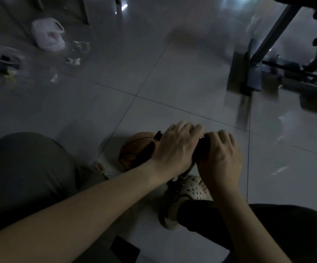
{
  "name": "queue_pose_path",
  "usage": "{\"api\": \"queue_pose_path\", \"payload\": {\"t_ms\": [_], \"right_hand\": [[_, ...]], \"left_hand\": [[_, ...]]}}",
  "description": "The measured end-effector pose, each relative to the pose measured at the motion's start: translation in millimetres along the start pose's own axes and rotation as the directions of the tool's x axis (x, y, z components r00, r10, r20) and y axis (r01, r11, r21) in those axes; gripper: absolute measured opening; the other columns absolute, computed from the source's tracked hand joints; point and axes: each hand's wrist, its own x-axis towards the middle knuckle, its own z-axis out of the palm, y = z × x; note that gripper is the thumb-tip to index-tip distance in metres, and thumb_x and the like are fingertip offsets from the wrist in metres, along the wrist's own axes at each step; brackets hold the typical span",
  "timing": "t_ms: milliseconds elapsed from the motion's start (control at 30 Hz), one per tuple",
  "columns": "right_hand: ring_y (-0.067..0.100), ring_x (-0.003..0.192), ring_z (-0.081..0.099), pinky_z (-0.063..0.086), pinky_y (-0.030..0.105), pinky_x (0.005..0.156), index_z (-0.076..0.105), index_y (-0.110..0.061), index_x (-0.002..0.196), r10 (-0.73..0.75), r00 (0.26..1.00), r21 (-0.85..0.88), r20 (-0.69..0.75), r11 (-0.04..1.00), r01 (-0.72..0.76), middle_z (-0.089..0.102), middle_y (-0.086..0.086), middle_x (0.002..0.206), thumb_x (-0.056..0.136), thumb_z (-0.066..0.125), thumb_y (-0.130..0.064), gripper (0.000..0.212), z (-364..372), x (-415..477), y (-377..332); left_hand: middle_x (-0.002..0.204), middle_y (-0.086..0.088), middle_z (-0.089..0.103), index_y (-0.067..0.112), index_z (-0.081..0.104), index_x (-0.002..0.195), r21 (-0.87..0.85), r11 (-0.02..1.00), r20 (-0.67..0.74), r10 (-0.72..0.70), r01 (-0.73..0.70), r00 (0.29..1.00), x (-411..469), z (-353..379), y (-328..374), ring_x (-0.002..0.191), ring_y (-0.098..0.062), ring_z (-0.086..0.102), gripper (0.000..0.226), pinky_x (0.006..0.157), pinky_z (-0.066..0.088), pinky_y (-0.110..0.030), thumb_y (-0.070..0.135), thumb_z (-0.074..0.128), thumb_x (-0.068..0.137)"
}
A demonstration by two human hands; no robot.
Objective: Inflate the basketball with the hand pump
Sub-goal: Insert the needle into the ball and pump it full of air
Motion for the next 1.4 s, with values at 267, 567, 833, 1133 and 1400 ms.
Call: {"api": "queue_pose_path", "payload": {"t_ms": [267,567,833,1133,1400], "right_hand": [[0.026,0.074,0.048,0.041,0.037,0.061,0.054,-0.011,0.09,0.024,0.968,-0.174,0.249,0.985,0.021,0.053,0.01,0.086,0.084,0.064,-0.014,0.012,58,-47,-9],[0.021,0.089,0.044,0.044,0.034,0.076,0.048,-0.017,0.102,0.106,0.84,-0.185,0.532,0.983,-0.006,0.047,0.005,0.101,0.089,0.058,-0.025,0.019,102,-58,8],[0.023,0.097,0.049,0.042,0.032,0.08,0.05,-0.017,0.107,0.051,0.813,-0.032,0.58,0.999,-0.04,0.051,0.005,0.107,0.095,0.053,-0.017,0.012,82,-43,11],[0.018,0.076,0.042,0.037,0.032,0.059,0.053,-0.012,0.091,-0.068,0.997,-0.051,0.039,0.996,0.07,0.049,0.006,0.087,0.083,0.05,-0.017,0.01,-8,16,6],[0.022,0.067,0.039,0.035,0.032,0.055,0.052,-0.013,0.082,-0.033,0.972,-0.118,0.231,0.991,0.062,0.049,0.008,0.077,0.076,0.068,-0.007,0.018,59,-24,-1]], "left_hand": [[0.089,-0.003,0.051,0.019,0.051,0.094,0.174,0.985,0.192,-0.031,-0.003,0.981,-51,65,-11,0.082,-0.021,0.046,0.002,0.072,0.039,-0.034,0.021,0.051,0.093],[0.103,-0.006,0.055,0.018,0.053,0.106,0.184,0.983,0.365,-0.079,0.011,0.928,-63,113,-19,0.094,-0.023,0.051,0.021,0.076,0.042,-0.033,0.021,0.036,0.094],[0.121,-0.006,0.05,0.018,0.046,0.12,0.121,0.992,0.463,-0.084,0.031,0.882,-53,102,-22,0.111,-0.025,0.047,0.022,0.091,0.038,-0.035,0.019,0.04,0.099],[0.09,-0.002,0.053,0.015,0.048,0.106,0.016,0.999,0.003,0.049,-0.049,0.999,16,1,-4,0.079,-0.014,0.038,0.023,0.072,0.035,-0.029,0.021,0.053,0.084],[0.099,-0.005,0.053,0.019,0.049,0.1,0.175,0.985,0.158,-0.032,0.004,0.987,-34,76,-24,0.096,-0.025,0.049,0.016,0.093,0.038,-0.037,0.023,0.036,0.091]]}}
